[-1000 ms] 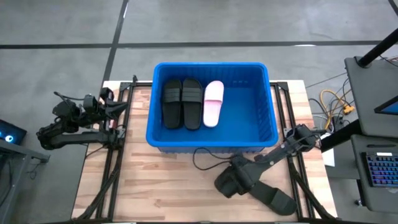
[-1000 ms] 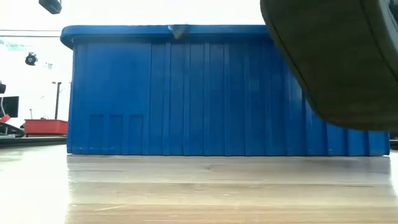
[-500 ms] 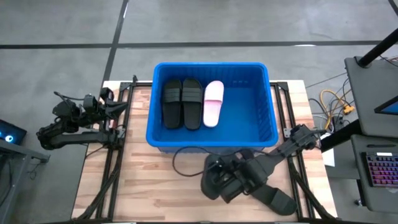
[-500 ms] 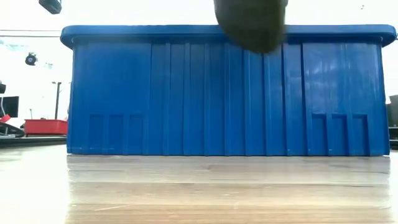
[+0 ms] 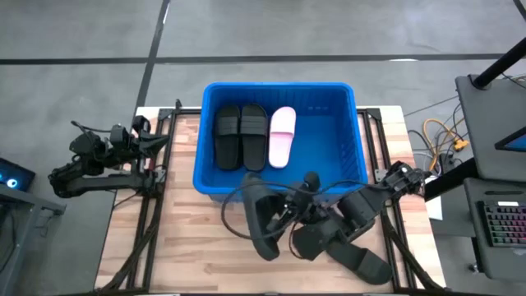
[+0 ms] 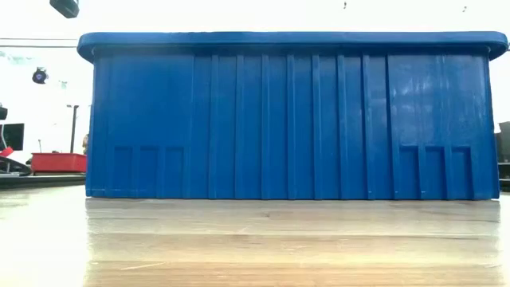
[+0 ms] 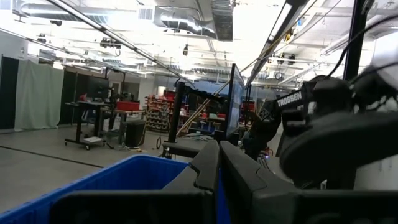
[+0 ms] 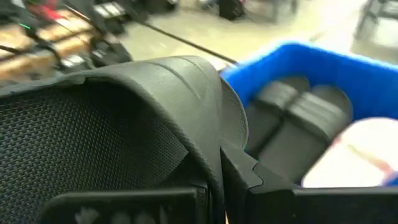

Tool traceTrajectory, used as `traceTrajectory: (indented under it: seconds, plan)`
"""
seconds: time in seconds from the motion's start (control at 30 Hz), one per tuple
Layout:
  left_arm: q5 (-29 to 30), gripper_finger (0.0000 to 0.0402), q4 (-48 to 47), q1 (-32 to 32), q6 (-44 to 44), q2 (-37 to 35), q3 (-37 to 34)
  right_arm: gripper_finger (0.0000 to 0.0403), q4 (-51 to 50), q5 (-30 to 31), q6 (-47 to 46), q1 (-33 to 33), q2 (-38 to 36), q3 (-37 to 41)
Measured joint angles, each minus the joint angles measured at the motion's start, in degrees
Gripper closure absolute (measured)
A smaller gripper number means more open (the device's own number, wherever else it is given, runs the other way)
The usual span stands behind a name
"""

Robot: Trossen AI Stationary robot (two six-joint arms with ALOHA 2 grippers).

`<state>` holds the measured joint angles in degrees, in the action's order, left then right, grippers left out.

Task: Pick and place slides into bin
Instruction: Put the black slide into the blue bin

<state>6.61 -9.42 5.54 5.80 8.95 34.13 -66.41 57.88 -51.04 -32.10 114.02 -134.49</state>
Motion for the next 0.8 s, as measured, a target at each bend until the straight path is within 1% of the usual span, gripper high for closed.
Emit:
traceTrajectory:
  seconds: [0.07, 0.13, 0.2, 0.33, 0.43, 0.53, 0.6, 0.67, 0.8]
  plan:
    - [-0.1, 0.0402, 0.0, 0.0, 0.0, 0.0, 0.0, 0.039, 6.4, -0.5, 6.2, 0.3, -0.9, 0.1]
    - [-0.2, 0.0402, 0.0, 0.0, 0.0, 0.0, 0.0, 0.039, 12.5, -3.2, 12.5, 0.7, -1.8, 0.1]
    - [-0.2, 0.0402, 0.0, 0.0, 0.0, 0.0, 0.0, 0.039, 18.2, -7.9, 19.3, 1.3, -2.6, 0.1]
    - [-0.3, 0.0402, 0.0, 0.0, 0.0, 0.0, 0.0, 0.039, 28.0, -19.6, 31.3, 3.1, -3.4, 0.2]
    - [-0.3, 0.0402, 0.0, 0.0, 0.0, 0.0, 0.0, 0.039, 31.5, -27.4, 37.8, 4.9, -4.0, 0.2]
    - [-0.3, 0.0402, 0.0, 0.0, 0.0, 0.0, 0.0, 0.039, 31.7, -30.8, 42.0, 7.2, -4.5, 0.2]
    - [-0.3, 0.0402, 0.0, 0.0, 0.0, 0.0, 0.0, 0.039, 30.7, -33.2, 43.1, 9.1, -4.6, 0.2]
    - [-0.3, 0.0402, 0.0, 0.0, -0.1, 0.0, 0.0, 0.039, 28.2, -35.4, 43.4, 11.1, -4.7, 0.2]
    - [-0.3, 0.0402, -0.1, 0.0, -0.6, 0.0, 0.0, 0.039, 19.7, -35.8, 43.7, 14.7, -4.7, 0.3]
